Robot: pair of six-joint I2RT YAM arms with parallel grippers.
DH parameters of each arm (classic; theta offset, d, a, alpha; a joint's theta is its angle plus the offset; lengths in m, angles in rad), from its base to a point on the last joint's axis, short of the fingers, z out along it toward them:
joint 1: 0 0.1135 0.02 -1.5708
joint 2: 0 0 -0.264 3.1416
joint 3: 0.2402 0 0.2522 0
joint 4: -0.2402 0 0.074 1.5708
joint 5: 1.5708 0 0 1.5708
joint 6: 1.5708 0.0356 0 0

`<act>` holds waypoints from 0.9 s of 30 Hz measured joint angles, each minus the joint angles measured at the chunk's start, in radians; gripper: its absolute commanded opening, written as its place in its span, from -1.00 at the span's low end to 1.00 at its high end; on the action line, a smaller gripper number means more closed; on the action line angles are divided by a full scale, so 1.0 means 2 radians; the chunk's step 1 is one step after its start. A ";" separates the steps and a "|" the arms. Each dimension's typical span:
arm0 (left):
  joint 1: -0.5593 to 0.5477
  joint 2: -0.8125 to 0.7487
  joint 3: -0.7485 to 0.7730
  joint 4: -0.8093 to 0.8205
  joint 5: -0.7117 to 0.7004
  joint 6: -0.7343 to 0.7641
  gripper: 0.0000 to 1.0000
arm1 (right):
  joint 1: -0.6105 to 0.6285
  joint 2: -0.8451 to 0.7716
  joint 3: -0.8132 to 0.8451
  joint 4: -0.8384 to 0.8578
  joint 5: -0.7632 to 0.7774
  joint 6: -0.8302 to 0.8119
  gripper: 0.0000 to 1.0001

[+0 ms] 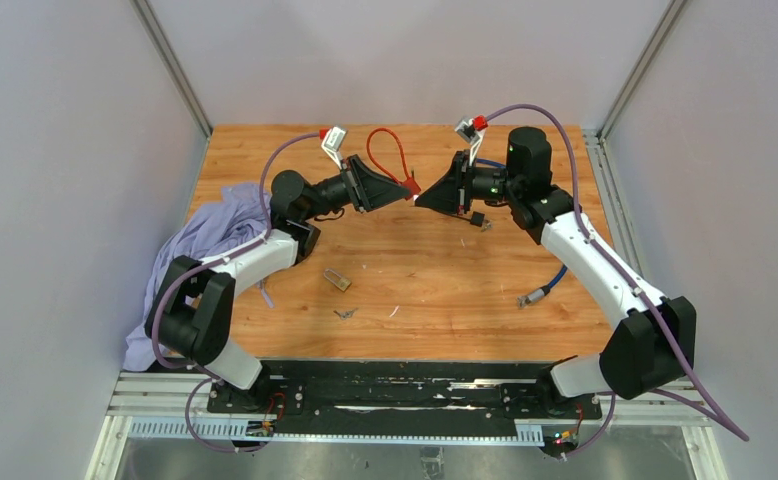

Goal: Lock with the key
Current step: Remove the key from the lock.

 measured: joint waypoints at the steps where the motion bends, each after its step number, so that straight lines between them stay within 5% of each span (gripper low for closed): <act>1: 0.000 0.000 0.000 0.000 0.000 0.000 -0.99 | 0.000 0.000 0.000 -0.001 0.000 -0.002 -0.73; 4: 0.000 0.000 0.000 0.001 -0.002 -0.001 -0.99 | 0.000 0.000 0.000 -0.004 0.002 -0.007 -0.47; 18: 0.000 0.000 0.000 0.019 -0.006 -0.024 -0.99 | 0.000 0.003 0.000 0.010 -0.004 0.016 -0.03; 27: -0.001 0.004 0.006 -0.167 -0.047 -0.069 -0.99 | 0.002 0.002 0.053 -0.103 0.116 -0.063 0.01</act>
